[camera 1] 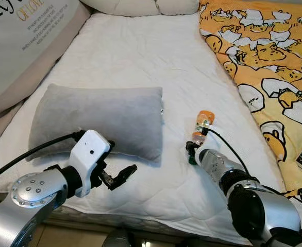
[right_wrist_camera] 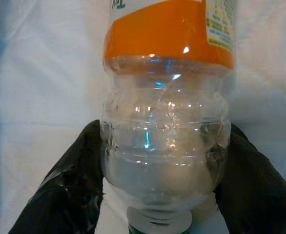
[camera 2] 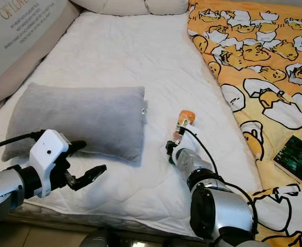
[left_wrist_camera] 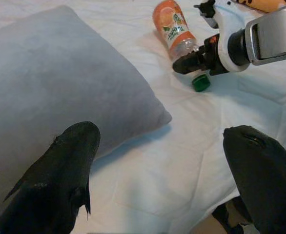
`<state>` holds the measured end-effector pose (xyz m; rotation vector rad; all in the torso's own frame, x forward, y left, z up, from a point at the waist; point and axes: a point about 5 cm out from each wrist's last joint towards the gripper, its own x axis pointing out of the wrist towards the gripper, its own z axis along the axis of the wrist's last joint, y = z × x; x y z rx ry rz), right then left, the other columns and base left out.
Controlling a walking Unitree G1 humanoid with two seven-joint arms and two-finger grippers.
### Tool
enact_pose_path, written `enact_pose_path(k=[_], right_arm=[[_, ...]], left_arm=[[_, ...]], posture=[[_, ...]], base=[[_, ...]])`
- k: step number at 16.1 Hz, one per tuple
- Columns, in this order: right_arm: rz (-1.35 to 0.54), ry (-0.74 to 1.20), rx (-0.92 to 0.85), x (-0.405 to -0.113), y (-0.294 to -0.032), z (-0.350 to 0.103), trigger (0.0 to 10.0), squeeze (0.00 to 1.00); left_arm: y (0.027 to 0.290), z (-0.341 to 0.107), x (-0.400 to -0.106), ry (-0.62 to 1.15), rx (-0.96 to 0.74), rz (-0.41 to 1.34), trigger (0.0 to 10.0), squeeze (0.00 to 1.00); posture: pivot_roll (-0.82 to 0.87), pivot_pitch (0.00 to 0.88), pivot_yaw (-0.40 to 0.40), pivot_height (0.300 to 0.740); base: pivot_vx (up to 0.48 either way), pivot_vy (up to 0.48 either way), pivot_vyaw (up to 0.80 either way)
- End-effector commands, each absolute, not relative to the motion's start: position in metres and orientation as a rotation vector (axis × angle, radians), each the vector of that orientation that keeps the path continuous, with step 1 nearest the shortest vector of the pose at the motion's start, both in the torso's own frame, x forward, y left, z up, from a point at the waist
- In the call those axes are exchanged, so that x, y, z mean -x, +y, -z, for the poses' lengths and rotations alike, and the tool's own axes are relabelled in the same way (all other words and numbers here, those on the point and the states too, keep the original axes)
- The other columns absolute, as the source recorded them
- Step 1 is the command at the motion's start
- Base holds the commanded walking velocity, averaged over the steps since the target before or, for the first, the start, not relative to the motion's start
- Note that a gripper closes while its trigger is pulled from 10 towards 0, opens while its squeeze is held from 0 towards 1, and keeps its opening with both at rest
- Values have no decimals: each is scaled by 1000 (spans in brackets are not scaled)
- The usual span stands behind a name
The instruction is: Clean up the room
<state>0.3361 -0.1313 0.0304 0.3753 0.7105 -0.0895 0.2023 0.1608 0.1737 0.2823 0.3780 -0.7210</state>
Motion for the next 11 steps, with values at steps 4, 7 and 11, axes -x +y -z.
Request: enact_pose_path(k=[4, 7, 11], right_arm=[[113, 698, -415, -334, -124, -27, 0, 0], [91, 618, -424, -344, -128, -41, 0, 0], [-6, 494, -380, -354, -132, -59, 0, 0]], left_arm=[[163, -174, -213, 368, -285, 704, 10000, 0], [163, -167, -227, 350, -262, 651, 10000, 0], [169, -161, -249, 295, -195, 477, 10000, 0]], posture=[[249, 58, 73, 740], [176, 0, 52, 740], [93, 0, 38, 740]], base=[[0, 0, 0], [0, 0, 0], [0, 0, 0]])
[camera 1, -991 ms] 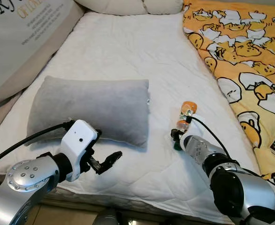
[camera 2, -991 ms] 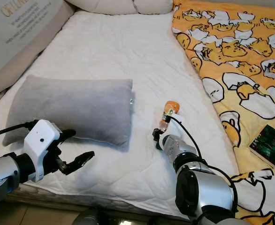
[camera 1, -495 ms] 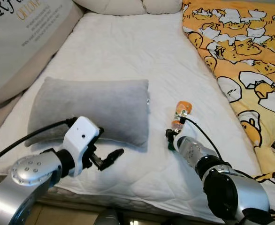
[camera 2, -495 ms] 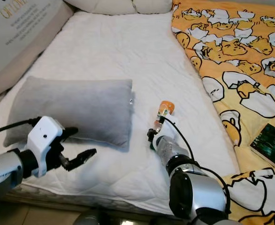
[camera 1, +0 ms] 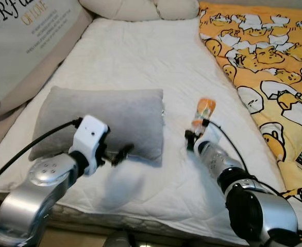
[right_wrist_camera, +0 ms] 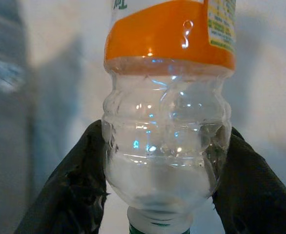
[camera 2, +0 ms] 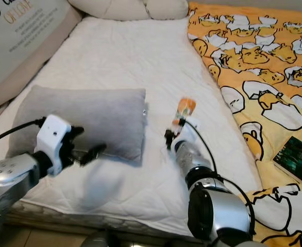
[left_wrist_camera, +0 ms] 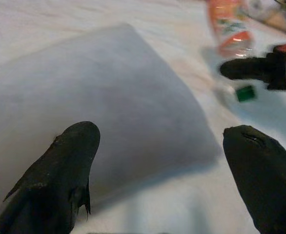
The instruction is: Clean up the room
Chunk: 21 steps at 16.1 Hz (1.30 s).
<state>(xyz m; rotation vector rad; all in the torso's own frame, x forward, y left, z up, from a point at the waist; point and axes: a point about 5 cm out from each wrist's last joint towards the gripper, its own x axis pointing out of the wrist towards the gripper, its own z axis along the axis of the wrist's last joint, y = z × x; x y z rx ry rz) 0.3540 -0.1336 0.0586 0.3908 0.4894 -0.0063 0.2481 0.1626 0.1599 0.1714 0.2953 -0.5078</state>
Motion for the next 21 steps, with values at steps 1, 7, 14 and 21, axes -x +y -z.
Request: enact_pose_path(k=[1, 7, 14, 21], right_arm=[[-39, 454, -366, -353, -131, -62, 0, 0], [-202, 209, -327, -309, -126, -104, 0, 0], [-216, 202, -289, -259, -138, -122, 10000, 0], [-173, 211, -115, -250, -145, -125, 10000, 0]], left_arm=[[168, -161, -253, 274, -172, 444, 10000, 0], [159, -160, -251, 210, -49, 341, 10000, 0], [146, -157, -252, 166, -56, 334, 10000, 0], [155, -155, -260, 145, -89, 293, 10000, 0]], posture=[[74, 0, 38, 740], [6, 0, 16, 740], [-35, 0, 26, 740], [-59, 0, 65, 740]], base=[[0, 0, 0], [0, 0, 0], [-37, 0, 0], [-114, 0, 0]])
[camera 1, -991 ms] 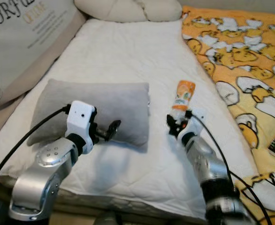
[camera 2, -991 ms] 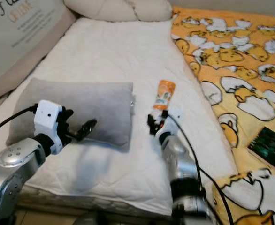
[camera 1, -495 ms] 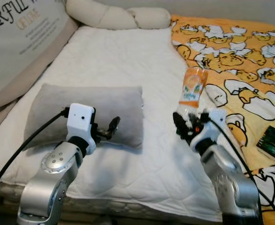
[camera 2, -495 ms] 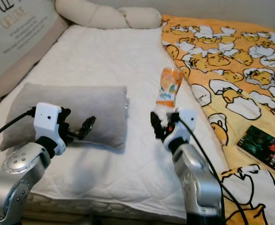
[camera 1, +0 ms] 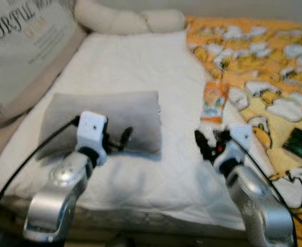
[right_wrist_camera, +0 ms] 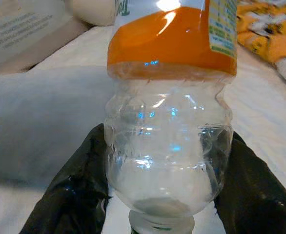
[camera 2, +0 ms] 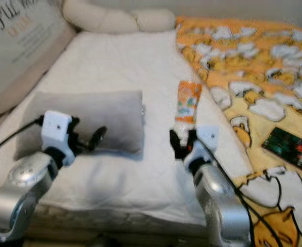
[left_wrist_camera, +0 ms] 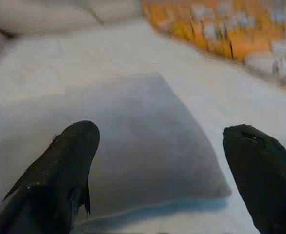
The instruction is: Clean up the room
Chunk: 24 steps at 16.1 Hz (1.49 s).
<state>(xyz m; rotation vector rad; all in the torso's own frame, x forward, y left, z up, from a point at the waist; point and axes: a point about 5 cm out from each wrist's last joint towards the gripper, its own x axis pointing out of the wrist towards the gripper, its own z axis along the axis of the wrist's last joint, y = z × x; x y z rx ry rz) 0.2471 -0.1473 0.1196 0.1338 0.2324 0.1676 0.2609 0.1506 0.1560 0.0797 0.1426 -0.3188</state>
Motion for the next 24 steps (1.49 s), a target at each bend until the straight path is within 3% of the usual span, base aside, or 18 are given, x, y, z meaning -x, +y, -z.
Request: enact_pose_path(k=[1, 9, 17, 24], right_arm=[[-181, 224, -109, -249, -145, -123, 10000, 0], [-423, 273, -181, -233, -136, -112, 10000, 0], [-447, 297, -196, -231, -137, -108, 10000, 0], [-518, 353, -166, -233, -127, -99, 10000, 0]], left_arm=[[155, -154, -260, 143, -90, 288, 10000, 0], [165, -152, -250, 141, -116, 239, 10000, 0], [170, -145, -250, 132, -159, 161, 10000, 0], [168, -145, -249, 135, -144, 198, 10000, 0]], posture=[[-58, 0, 64, 740], [3, 0, 40, 740], [5, 0, 36, 740], [29, 0, 21, 740]], base=[[0, 0, 0], [0, 0, 700], [0, 0, 800], [37, 0, 800]])
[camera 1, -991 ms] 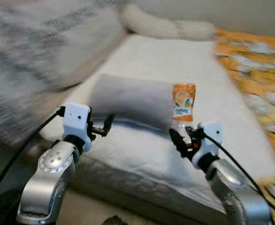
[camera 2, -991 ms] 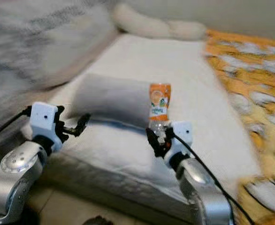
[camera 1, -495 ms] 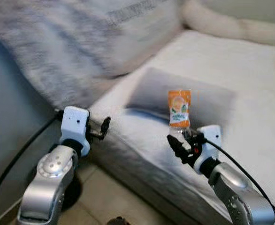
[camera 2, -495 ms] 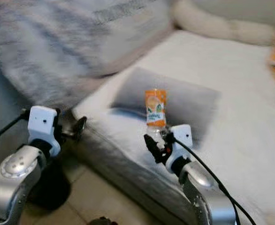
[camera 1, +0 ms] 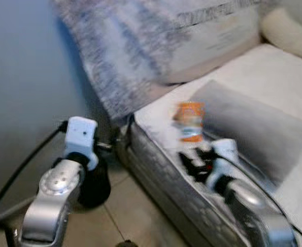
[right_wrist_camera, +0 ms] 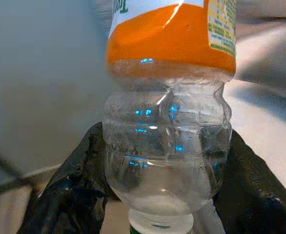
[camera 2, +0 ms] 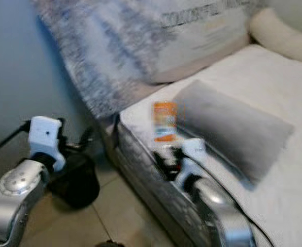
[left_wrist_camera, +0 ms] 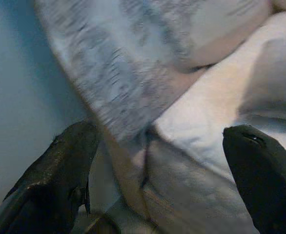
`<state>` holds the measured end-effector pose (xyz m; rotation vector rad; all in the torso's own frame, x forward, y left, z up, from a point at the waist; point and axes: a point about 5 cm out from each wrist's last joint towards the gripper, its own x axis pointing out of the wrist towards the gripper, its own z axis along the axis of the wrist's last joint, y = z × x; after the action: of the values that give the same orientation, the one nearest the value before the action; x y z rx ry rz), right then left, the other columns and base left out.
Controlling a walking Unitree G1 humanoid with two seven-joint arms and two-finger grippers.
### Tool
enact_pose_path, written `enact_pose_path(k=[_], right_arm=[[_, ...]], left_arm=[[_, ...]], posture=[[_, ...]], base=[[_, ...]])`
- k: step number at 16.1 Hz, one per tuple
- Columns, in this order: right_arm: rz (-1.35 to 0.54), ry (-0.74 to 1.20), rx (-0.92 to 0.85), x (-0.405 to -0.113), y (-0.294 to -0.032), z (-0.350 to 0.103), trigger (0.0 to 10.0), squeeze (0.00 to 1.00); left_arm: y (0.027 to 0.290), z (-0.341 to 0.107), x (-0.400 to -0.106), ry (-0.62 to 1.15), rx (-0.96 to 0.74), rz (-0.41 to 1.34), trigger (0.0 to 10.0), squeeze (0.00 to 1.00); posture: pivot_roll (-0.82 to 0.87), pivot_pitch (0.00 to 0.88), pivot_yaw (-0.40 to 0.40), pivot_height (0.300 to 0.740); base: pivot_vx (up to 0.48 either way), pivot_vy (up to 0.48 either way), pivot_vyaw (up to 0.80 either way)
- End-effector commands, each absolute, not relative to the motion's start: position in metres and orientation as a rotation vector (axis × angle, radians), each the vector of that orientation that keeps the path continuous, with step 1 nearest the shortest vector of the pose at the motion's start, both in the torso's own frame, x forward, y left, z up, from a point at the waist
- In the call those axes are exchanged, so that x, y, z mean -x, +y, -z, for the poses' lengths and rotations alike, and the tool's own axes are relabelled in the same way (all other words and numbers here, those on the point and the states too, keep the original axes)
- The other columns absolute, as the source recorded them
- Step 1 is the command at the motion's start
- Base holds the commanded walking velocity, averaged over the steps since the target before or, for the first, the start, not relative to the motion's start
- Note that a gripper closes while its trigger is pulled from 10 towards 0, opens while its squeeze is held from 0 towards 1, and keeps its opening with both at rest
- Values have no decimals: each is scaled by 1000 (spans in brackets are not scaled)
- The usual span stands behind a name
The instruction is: Clean up the room
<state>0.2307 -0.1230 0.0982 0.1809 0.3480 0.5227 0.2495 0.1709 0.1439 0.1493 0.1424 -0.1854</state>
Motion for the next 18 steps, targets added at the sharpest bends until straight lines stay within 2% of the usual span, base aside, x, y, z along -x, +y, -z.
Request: enact_pose_path(k=[1, 8, 15, 18], right_arm=[[-524, 359, -162, -233, -127, -98, 10000, 0], [-556, 371, -156, -235, -122, -95, 10000, 0], [-577, 372, -128, -238, -121, -92, 10000, 0], [-586, 382, -121, -238, -120, -90, 10000, 0]], left_arm=[[169, -145, -249, 135, -145, 196, 10000, 0], [170, -146, -248, 136, -140, 188, 10000, 0], [172, -145, -246, 144, -140, 178, 10000, 0], [172, -143, -243, 150, -141, 176, 10000, 0]], posture=[[32, 0, 20, 740], [42, 0, 16, 740], [57, 0, 3, 740], [67, 0, -8, 740]], base=[[307, 0, 800], [339, 0, 800], [360, 0, 0], [358, 0, 533]])
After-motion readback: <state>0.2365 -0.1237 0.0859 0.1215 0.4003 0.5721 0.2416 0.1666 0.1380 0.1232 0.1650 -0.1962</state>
